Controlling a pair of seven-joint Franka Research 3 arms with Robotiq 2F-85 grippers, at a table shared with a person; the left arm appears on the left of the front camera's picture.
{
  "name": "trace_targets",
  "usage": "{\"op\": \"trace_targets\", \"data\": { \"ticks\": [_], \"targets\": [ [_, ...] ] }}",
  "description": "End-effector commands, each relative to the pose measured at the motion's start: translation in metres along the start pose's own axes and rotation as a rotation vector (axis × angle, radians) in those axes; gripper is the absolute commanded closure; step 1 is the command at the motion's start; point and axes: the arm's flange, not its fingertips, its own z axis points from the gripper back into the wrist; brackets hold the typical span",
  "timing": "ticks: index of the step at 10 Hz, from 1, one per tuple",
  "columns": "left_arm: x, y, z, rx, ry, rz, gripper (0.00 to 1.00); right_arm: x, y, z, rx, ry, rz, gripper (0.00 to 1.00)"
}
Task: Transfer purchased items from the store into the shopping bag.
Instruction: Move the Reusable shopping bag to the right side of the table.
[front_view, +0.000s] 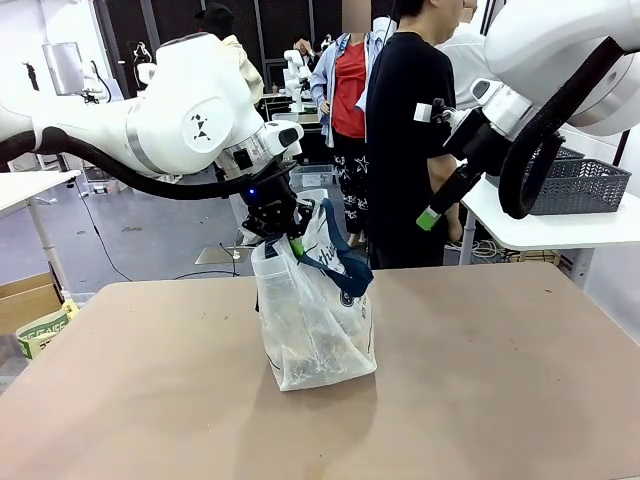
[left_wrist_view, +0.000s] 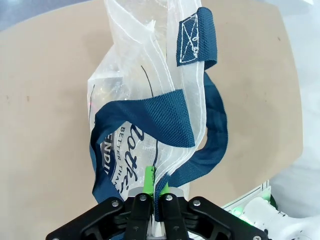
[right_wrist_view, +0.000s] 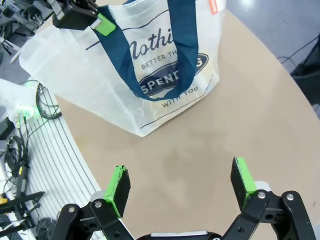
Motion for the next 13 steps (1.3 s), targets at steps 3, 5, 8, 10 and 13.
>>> {"op": "trace_targets", "data": {
  "ticks": [3, 5, 8, 10, 13],
  "targets": [
    [0.046, -0.002, 0.033, 0.196, 0.173, -0.048, 1.0, 0.001, 0.0, 0.0, 0.003, 0.001, -0.018, 0.0],
    [0.066, 0.009, 0.045, 0.212, 0.211, -0.045, 1.0, 0.001, 0.0, 0.0, 0.003, 0.001, -0.018, 0.0],
    [0.076, 0.053, 0.065, 0.327, 0.217, 0.013, 1.0, 0.001, 0.0, 0.0, 0.003, 0.001, -0.018, 0.0],
    [0.059, 0.096, 0.086, 0.358, 0.176, 0.075, 1.0, 0.001, 0.0, 0.0, 0.003, 0.001, -0.018, 0.0],
    [0.023, 0.153, 0.121, 0.362, 0.1, 0.135, 1.0, 0.001, 0.0, 0.0, 0.003, 0.001, -0.018, 0.0]
  ]
}}
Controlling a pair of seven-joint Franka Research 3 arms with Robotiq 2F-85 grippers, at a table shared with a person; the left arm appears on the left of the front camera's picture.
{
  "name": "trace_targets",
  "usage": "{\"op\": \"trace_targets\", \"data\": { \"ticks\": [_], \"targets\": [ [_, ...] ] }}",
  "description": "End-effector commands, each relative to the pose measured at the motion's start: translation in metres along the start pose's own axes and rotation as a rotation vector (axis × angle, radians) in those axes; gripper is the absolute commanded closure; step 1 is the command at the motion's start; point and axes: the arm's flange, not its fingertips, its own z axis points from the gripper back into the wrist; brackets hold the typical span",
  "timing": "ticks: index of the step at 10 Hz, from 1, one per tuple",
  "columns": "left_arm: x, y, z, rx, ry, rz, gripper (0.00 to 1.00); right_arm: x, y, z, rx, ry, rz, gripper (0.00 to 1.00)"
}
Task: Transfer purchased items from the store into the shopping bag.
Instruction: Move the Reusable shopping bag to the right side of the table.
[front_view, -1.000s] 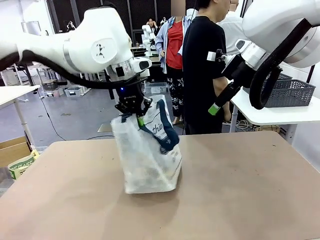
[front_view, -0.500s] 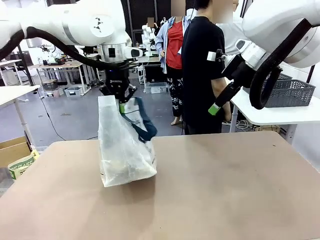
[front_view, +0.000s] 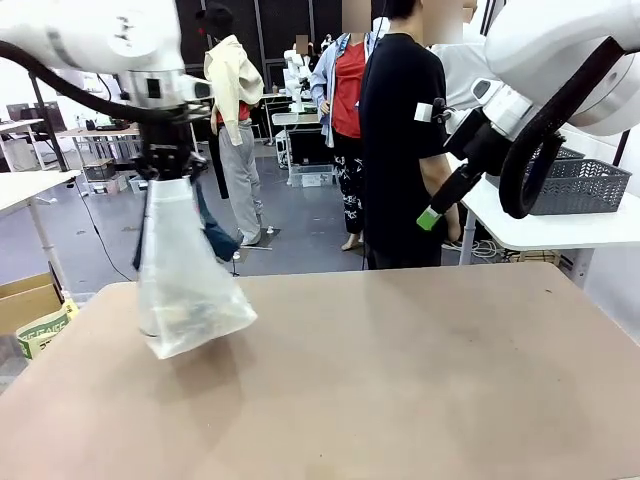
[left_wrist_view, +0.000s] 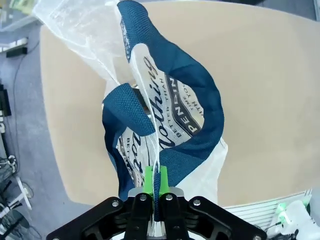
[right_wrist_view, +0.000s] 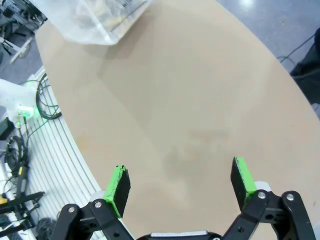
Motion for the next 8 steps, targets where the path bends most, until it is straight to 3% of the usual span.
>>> {"op": "trace_targets", "data": {
  "ticks": [1, 6, 8],
  "targets": [
    [-0.034, 0.038, -0.003, 0.014, -0.082, 0.012, 1.0, 0.001, 0.0, -0.001, 0.004, 0.001, -0.017, 0.0],
    [-0.066, 0.13, -0.034, 0.118, -0.199, -0.006, 1.0, 0.001, 0.0, -0.001, 0.004, 0.001, -0.017, 0.0],
    [-0.082, 0.15, -0.039, 0.109, -0.174, -0.049, 1.0, 0.001, 0.0, -0.001, 0.004, 0.001, -0.017, 0.0]
  ]
}}
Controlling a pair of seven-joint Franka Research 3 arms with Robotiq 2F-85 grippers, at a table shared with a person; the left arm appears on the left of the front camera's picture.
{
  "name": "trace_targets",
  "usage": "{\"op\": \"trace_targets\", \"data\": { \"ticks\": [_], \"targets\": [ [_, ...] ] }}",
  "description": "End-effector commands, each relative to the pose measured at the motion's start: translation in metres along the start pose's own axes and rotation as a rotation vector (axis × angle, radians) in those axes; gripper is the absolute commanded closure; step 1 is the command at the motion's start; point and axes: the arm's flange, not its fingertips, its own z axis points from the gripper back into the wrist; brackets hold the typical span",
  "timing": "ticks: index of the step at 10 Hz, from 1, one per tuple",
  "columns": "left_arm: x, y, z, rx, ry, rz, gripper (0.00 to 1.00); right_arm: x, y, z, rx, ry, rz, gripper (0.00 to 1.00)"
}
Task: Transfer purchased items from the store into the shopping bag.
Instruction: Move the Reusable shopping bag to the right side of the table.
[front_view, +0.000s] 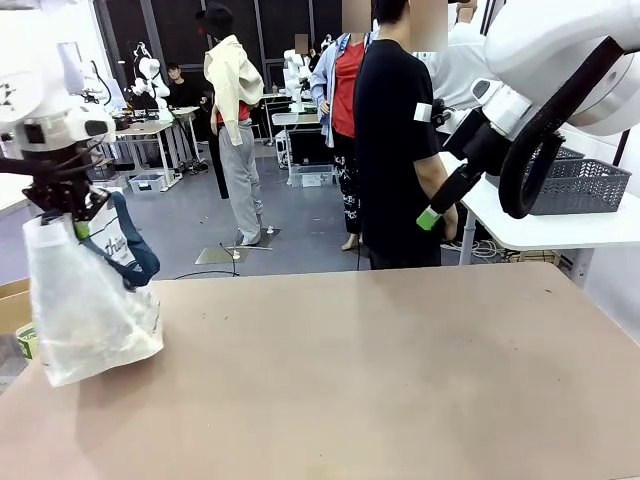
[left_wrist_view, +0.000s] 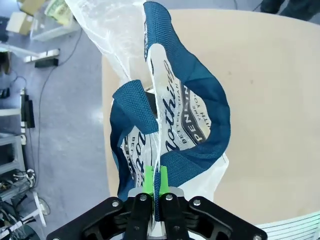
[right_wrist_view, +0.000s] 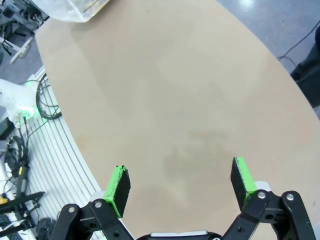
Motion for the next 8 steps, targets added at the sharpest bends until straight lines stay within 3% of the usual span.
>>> {"op": "trace_targets", "data": {
  "ticks": [1, 4, 6, 7, 8],
  "targets": [
    [-0.016, 0.013, 0.003, -0.003, -0.018, -0.064, 1.0, 0.001, 0.0, -0.001, 0.004, 0.001, -0.017, 0.0],
    [-0.046, 0.023, -0.03, -0.026, 0.012, -0.086, 1.0, 0.001, 0.0, -0.001, 0.004, 0.001, -0.017, 0.0],
    [-0.056, 0.014, -0.043, -0.008, 0.029, 0.053, 1.0, 0.001, 0.0, -0.001, 0.004, 0.001, -0.017, 0.0],
    [-0.042, 0.018, -0.031, -0.012, 0.042, -0.065, 1.0, 0.001, 0.0, -0.001, 0.004, 0.001, -0.017, 0.0],
    [-0.042, 0.018, -0.031, -0.012, 0.042, -0.065, 1.0, 0.001, 0.0, -0.001, 0.004, 0.001, -0.017, 0.0]
  ]
}}
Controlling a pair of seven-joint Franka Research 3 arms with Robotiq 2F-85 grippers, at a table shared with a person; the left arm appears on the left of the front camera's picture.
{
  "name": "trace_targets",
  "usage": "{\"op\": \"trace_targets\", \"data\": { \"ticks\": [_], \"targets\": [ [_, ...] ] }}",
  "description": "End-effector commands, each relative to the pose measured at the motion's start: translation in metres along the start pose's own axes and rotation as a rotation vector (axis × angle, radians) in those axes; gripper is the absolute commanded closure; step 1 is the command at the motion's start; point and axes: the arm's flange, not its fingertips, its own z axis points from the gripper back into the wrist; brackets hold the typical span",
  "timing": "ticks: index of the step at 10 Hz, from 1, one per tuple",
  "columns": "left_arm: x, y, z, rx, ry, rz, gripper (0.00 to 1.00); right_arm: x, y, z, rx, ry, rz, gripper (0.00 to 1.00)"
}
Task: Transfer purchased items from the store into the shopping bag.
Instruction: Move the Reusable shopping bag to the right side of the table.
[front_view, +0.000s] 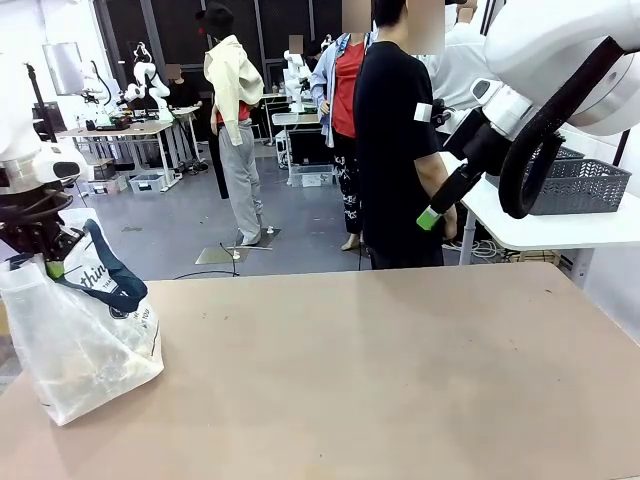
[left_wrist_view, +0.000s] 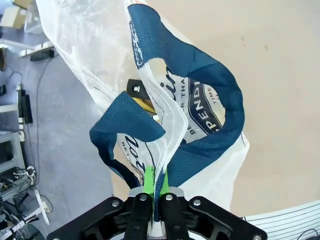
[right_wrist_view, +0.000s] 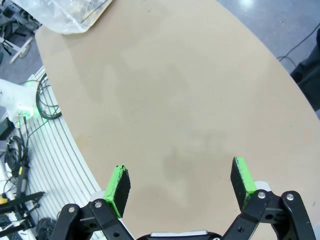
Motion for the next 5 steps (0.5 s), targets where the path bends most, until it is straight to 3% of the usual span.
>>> {"op": "trace_targets", "data": {
  "ticks": [1, 3, 5],
  "targets": [
    [0.0063, 0.0038, 0.0054, 0.003, 0.001, -0.028, 1.0, 0.0009, 0.0001, -0.0005, 0.004, 0.001, -0.017, 0.0],
    [0.0012, -0.0004, 0.0014, 0.001, -0.003, -0.006, 1.0, 0.0009, 0.0001, -0.0005, 0.004, 0.001, -0.017, 0.0],
    [0.0093, 0.0078, 0.0057, -0.008, -0.06, -0.088, 1.0, 0.0009, 0.0001, -0.0005, 0.004, 0.001, -0.017, 0.0]
  ]
}}
